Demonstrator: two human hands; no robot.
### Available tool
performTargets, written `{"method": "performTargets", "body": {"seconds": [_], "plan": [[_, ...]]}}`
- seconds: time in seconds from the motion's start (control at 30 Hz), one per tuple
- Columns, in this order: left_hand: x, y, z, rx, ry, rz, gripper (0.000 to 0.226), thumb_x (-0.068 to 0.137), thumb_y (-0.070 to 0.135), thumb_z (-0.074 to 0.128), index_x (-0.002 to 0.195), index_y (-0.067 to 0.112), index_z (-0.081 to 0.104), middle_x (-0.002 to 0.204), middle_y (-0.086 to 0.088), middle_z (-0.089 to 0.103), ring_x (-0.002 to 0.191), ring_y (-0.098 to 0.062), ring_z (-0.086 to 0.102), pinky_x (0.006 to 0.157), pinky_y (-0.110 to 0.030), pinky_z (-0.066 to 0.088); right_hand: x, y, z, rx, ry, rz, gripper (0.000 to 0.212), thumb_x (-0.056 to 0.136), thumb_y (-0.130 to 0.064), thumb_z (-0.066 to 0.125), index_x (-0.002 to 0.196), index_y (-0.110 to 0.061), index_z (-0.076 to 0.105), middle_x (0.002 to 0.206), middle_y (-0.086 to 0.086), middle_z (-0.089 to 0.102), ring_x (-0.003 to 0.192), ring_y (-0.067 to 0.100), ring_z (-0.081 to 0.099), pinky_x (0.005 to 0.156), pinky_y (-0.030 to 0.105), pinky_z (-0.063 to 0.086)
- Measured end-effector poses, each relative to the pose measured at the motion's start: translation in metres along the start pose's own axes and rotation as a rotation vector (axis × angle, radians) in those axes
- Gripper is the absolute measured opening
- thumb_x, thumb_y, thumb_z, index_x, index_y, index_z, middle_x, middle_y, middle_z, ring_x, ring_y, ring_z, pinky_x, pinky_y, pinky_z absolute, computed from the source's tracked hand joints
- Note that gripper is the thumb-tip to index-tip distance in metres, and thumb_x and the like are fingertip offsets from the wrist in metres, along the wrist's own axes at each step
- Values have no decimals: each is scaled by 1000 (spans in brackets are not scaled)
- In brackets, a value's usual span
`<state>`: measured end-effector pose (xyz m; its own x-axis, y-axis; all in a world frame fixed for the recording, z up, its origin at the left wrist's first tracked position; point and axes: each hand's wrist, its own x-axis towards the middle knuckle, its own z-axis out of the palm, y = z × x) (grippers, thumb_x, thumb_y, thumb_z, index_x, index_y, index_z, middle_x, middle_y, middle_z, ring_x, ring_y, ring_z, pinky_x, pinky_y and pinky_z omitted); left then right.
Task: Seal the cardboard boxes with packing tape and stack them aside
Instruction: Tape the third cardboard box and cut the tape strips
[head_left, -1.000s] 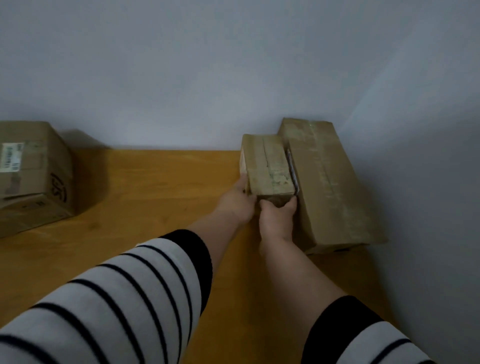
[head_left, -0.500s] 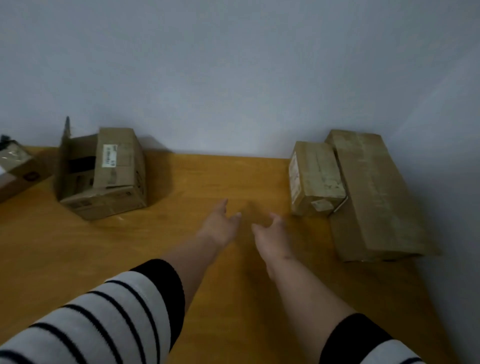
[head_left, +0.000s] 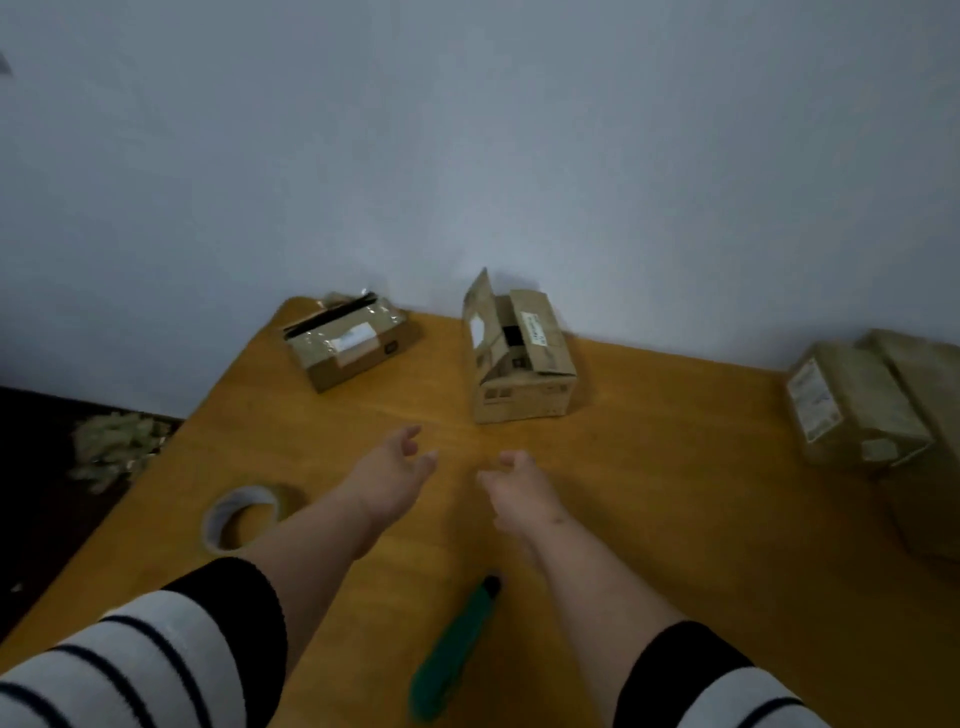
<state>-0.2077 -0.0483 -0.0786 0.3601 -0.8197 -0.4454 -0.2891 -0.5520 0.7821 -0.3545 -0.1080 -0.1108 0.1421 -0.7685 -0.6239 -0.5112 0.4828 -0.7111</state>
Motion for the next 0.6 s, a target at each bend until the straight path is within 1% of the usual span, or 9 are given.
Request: {"method": "performTargets", "body": {"seconds": [0.07,0.13,0.2,0.23,0.27,0.3,0.43,0.53,0.6], "plan": [[-4,-19,-46,-10,32,-20,54,101,35,51,150,24,32,146,-4,45,124,-26,51,102,-45,46,-11,-20,41,-23,-33,-21,41,95,-34,56,134,-28,44,109,-2,55,96,17,58,94,41,53],[-4,-36,-83,-23,78,-42,53,101,33,51,150,22,33,144,-5,47,121,-27,53,100,-45,47,-18,-39,73,-66,-53,-52,39,95,-33,55,132,-27,46,111,0,57,97,18,60,92,40,53],[1,-50,-111,-58,113,-65,53,100,31,53,149,21,35,143,-6,49,121,-27,53,102,-47,46,-20,-55,96,-121,-71,-90,38,94,-32,55,131,-25,47,109,2,59,91,17,60,82,34,54],[5,-56,-122,-81,122,-74,52,100,30,53,149,21,35,142,-7,49,120,-27,53,103,-48,45,-18,-63,105,-157,-81,-109,38,94,-32,54,131,-24,48,107,3,60,88,17,60,75,31,52],[9,-61,-132,-101,127,-85,52,100,30,54,148,22,36,141,-7,49,120,-27,53,103,-49,45,-16,-71,113,-194,-92,-125,38,94,-31,54,130,-24,48,106,3,61,86,18,60,71,30,50],[15,-66,-141,-115,135,-94,53,100,30,54,148,22,36,141,-7,49,119,-27,53,103,-49,45,-12,-78,120,-224,-104,-136,38,94,-31,53,131,-23,48,108,3,61,87,18,60,71,30,49],[45,-76,-169,-123,167,-126,54,99,32,54,148,22,35,140,-8,50,119,-29,53,103,-50,45,17,-102,149,-300,-143,-162,38,96,-29,53,133,-19,48,118,3,56,98,20,57,83,30,48],[75,-81,-187,-130,197,-140,54,99,32,55,148,23,35,140,-7,49,120,-28,53,103,-50,45,47,-125,172,-321,-159,-186,38,97,-26,52,133,-17,47,118,3,53,92,17,52,77,28,43],[96,-84,-197,-138,208,-149,55,99,31,55,149,23,34,142,-6,48,122,-28,52,104,-50,45,65,-139,187,-327,-151,-198,36,96,-25,51,132,-18,47,120,4,53,93,18,50,79,30,43]]}}
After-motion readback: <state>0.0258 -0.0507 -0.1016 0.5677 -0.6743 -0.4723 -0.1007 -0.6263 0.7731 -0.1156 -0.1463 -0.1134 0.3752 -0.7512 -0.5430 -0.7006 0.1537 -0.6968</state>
